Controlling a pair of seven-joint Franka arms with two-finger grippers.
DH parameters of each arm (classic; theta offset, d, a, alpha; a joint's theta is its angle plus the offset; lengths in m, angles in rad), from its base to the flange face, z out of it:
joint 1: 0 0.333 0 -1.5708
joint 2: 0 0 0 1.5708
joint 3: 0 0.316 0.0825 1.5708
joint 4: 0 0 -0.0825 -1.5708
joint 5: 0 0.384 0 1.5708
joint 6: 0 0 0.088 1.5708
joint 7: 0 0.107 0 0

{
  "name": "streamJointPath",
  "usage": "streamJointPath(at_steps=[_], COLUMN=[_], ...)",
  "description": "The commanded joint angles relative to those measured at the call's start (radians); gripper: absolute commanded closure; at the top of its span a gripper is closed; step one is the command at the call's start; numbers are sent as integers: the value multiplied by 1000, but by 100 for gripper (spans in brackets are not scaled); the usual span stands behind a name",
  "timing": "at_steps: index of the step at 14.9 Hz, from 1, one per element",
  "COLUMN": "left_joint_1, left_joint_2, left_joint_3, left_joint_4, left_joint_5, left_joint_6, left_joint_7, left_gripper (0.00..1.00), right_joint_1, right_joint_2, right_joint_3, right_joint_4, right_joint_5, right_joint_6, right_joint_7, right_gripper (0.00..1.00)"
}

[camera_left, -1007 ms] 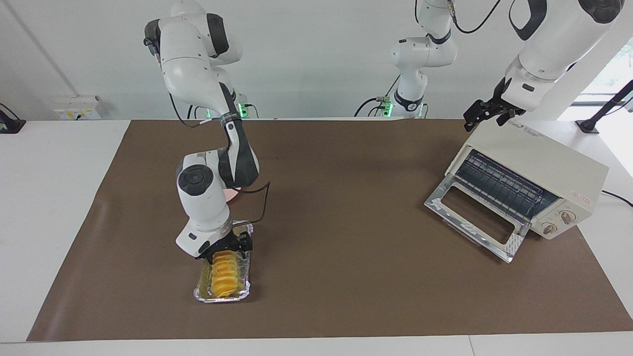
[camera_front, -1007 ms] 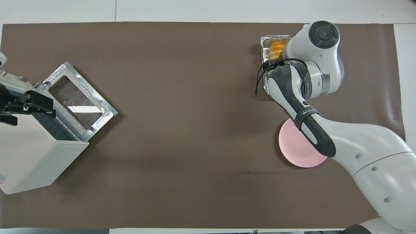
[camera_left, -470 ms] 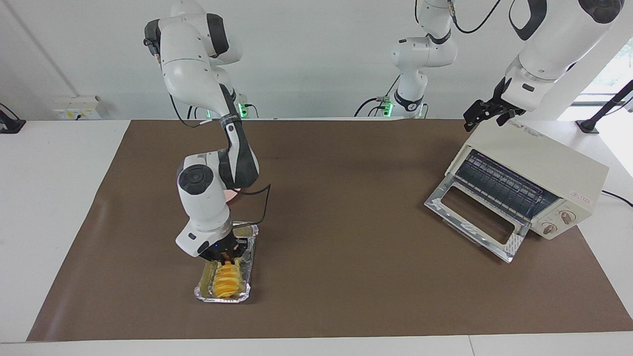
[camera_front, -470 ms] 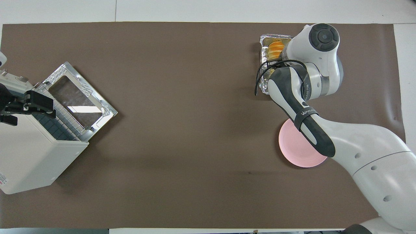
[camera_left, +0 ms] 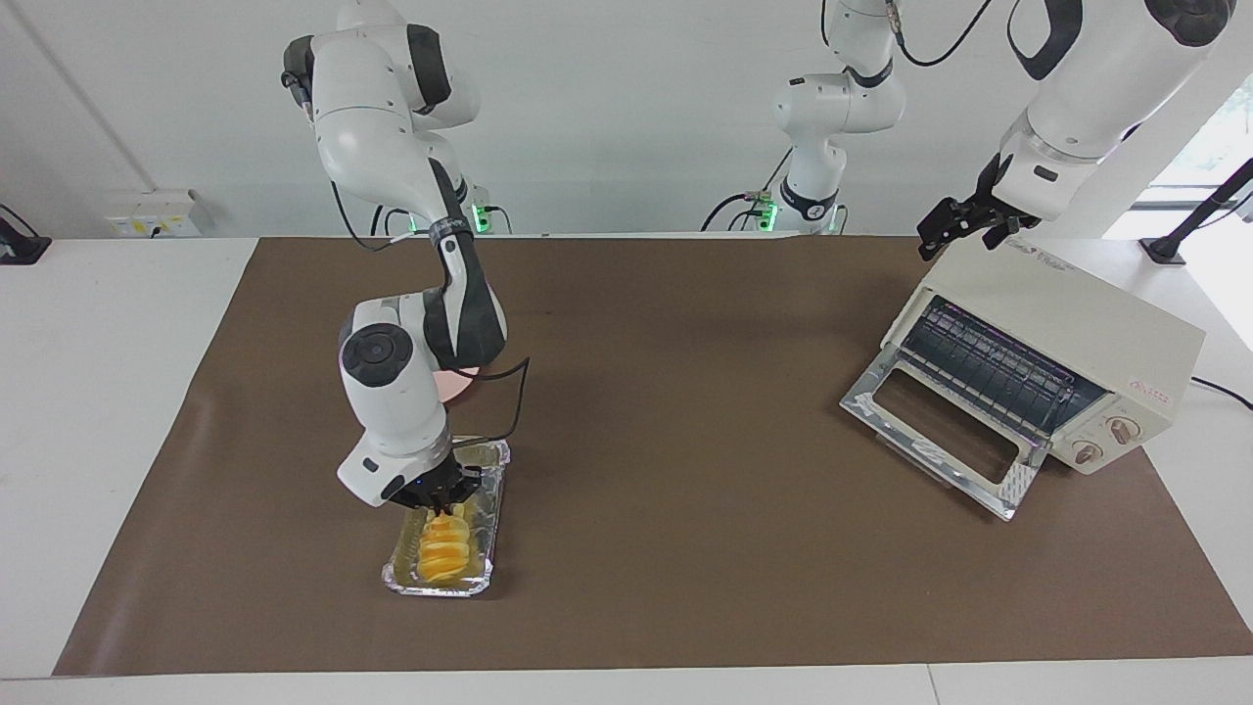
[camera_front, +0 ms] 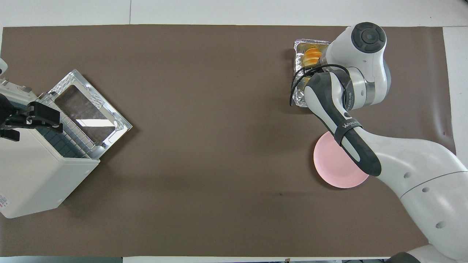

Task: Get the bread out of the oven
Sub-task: 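Carry the bread rolls to the pink plate with the right gripper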

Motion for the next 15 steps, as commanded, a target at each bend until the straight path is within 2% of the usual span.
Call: streamJointPath(at_steps=[1,5,9,11,15], left_joint_1=[7,7,7,8,7], left_joint_2=[-21,-21,-21,-21,-21], left_joint_3=[0,-1,-1,-1,-1], left_joint_4=[-23,-23,-23,-23,-23], left_joint_5=[-14,-14,-14,-14,-14], left_joint_6=[14,14,14,14,14], left_joint_7=[4,4,4,4,4], left_gripper=[0,0,0,0,0], right_joint_1=[-9,-6,0,5,6], right_joint_2=[-41,-116,-268,-384,-641], right_joint_3=[11,13,14,14,14], right_joint_4=[12,10,-55,-185,-524], right_joint_5=[-6,-6,-6,7,16], right_joint_6=[-79,-191,-389,-397,-291], right_joint_7=[14,14,25,27,25], right_gripper=[100,100,100,100,100])
